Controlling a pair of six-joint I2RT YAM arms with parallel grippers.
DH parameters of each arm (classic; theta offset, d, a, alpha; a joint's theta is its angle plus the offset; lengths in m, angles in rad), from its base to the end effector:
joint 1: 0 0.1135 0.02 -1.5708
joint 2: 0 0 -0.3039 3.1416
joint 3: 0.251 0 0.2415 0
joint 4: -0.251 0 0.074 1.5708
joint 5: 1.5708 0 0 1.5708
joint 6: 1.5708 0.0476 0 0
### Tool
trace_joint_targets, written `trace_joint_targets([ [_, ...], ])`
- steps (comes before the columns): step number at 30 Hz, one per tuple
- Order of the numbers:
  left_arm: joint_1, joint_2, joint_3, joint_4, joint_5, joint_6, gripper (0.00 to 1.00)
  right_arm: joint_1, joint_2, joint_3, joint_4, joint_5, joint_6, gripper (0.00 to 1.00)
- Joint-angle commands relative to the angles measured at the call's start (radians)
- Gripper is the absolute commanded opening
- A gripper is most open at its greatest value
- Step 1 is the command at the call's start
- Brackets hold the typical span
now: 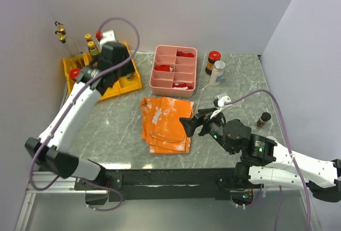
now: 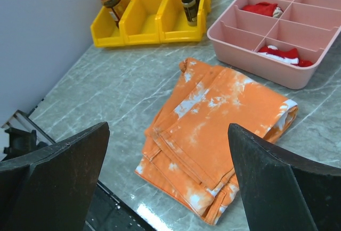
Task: Organize the condiment bottles
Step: Place the bottle in the storage box.
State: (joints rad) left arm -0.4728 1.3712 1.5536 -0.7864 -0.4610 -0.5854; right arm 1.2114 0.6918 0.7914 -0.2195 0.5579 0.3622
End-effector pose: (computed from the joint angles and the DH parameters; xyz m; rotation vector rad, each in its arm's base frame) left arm 0.2544 -0.1063 0.4465 -0.3749 2.0735 -0.1305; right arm 0.0680 0.1094 0.3766 -0.3015 1.6965 0.7109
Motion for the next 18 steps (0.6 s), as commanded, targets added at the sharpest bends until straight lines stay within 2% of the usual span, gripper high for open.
trace_joint_targets([
  [1, 0.117, 0.147, 0.196, 0.067, 0.041, 0.111, 0.01, 0.000, -0.020, -0.003, 0.023, -0.004, -0.029, 1.00],
  [7, 0.203, 0.356, 0.433, 0.095, 0.076, 0.177, 0.01, 0.000, -0.035, -0.023, 0.038, 0.008, -0.051, 1.00],
  [13, 0.261, 0.514, 0.542, 0.174, 0.148, 0.213, 0.01, -0.001, -0.021, -0.038, 0.080, 0.005, -0.065, 1.00],
  [18, 0.281, 0.618, 0.602, 0.229, 0.142, 0.260, 0.01, -0.001, 0.008, -0.031, 0.097, 0.011, -0.075, 1.00],
])
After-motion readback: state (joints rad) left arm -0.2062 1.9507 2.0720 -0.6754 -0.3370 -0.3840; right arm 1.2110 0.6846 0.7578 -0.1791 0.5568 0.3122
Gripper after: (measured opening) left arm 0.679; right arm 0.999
